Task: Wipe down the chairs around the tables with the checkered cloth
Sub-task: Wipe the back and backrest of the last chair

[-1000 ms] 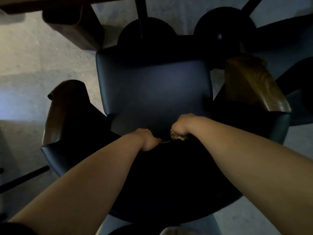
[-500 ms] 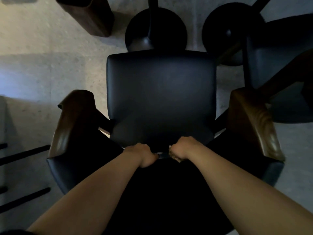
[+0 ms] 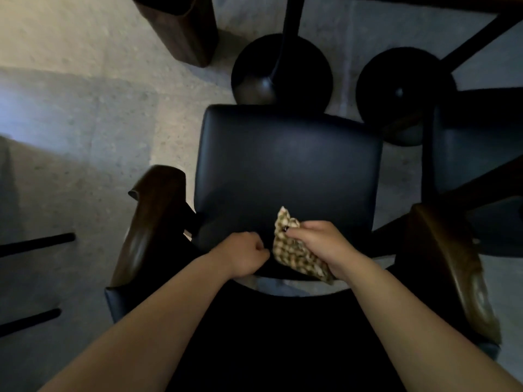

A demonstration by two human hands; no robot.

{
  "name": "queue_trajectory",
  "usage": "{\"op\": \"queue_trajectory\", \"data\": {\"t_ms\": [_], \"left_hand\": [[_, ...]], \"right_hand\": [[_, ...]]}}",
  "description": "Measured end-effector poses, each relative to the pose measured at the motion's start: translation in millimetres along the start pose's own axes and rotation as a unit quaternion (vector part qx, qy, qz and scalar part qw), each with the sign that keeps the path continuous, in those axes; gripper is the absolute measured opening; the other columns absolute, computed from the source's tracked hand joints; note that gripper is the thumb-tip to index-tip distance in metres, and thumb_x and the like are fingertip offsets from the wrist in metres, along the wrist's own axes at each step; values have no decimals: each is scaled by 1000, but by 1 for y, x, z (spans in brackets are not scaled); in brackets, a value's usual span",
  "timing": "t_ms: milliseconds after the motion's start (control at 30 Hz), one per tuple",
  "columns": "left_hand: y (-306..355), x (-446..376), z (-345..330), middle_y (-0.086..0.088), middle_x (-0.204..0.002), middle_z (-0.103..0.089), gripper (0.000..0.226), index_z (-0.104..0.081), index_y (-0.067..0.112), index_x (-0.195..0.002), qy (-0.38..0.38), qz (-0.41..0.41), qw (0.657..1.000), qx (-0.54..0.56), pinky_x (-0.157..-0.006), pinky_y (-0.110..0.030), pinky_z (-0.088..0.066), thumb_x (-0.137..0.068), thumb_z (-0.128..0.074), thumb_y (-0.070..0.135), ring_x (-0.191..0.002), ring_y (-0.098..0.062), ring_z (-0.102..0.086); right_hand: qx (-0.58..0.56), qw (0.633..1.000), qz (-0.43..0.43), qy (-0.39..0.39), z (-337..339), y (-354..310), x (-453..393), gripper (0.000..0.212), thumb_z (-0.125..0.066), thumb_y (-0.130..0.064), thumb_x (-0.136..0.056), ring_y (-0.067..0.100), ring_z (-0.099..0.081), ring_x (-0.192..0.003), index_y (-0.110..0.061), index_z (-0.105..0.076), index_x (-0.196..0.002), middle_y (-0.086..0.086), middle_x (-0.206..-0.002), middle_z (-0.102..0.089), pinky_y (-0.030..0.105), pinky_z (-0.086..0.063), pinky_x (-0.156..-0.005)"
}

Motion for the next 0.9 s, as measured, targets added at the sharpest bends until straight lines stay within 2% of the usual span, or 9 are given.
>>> {"op": "queue_trajectory", "data": {"t_ms": [100, 167, 233, 367, 533, 600, 767, 833, 900], "left_hand": [[0, 7, 62, 0, -112, -69, 29, -67, 25, -103, 68, -21, 987, 144, -82, -23, -44, -81, -55, 40, -107, -18, -62], [-5, 11, 103, 2, -103, -71, 39, -67, 27, -100, 99, -34, 960, 259, -92, -32, -49, -67, -53, 42, -102, -16, -64], [-16, 14, 138, 6, -98, -72, 46, -65, 29, -108, 114, -52, 931, 343, -89, -32, -51, -64, -56, 40, -100, -12, -65], [-53, 4, 194, 15, -88, -73, 18, -65, 32, -105, 82, -107, 864, 485, -81, -29, -51, -87, -63, 28, -88, -1, -67], [-121, -28, 238, -1, -97, -72, 27, -61, 15, -113, 118, -105, 811, 564, -77, -28, -57, -88, -64, 5, -87, -11, -68], [-154, -41, 252, -6, -94, -72, 19, -64, 9, -104, 135, -86, 773, 614, -75, -30, -57, -90, -58, -3, -83, -15, -68], [-223, -55, 282, -6, -90, -74, 10, -67, 7, -94, 137, -33, 683, 717, -70, -28, -57, -94, -57, 5, -83, -17, -70], [-235, -54, 294, -4, -89, -74, 11, -67, 11, -91, 126, -57, 682, 719, -68, -27, -56, -93, -58, 4, -80, -15, -71], [-244, -55, 306, -3, -90, -73, 17, -68, 16, -89, 139, -85, 709, 686, -72, -30, -56, -91, -59, 3, -81, -14, -69]], "right_hand": [[-122, 990, 64, -6, -14, -60, 0, 14, -71, -24, -83, 20, -72, -87, -11, -72, -90, 6, -87, -75, 31, -58, -74], [-180, 979, 92, 5, -25, -103, -3, 20, -71, -24, -84, 18, -72, -85, -10, -68, -98, 6, -89, -75, 26, -56, -70], [-209, 972, 109, 10, -40, -142, -5, 26, -71, -26, -83, 18, -72, -85, -9, -65, -102, 6, -91, -75, 29, -57, -72], [-242, 962, 121, -31, -82, -193, -24, 34, -72, -19, -81, 20, -71, -94, -10, -63, -112, 7, -100, -74, 33, -57, -79], [-239, 963, 122, -22, -150, -229, -61, 40, -61, 8, -80, 19, -70, -97, -13, -64, -113, 6, -102, -73, 32, -55, -84], [-258, 960, 108, -5, -176, -241, -79, 37, -59, 8, -82, 19, -70, -97, -11, -63, -115, 7, -103, -73, 32, -56, -83], [-309, 946, 41, 89, -222, -268, -112, 21, -53, -2, -93, 20, -71, -90, -7, -64, -111, 11, -101, -73, 30, -58, -73], [-269, 956, 47, 108, -235, -280, -120, 19, -55, -5, -94, 18, -71, -91, -10, -64, -110, 9, -103, -72, 32, -58, -78], [-231, 964, 90, 94, -249, -294, -126, 18, -60, -10, -91, 14, -70, -91, -17, -63, -108, 4, -105, -71, 33, -57, -81]]}}
Point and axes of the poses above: each hand's wrist, its own x-axis away from the middle knuckle, its own z-axis out of the back of the hand, y = z × x, the point moved 4 cm from there along -x, towards the middle knuckle
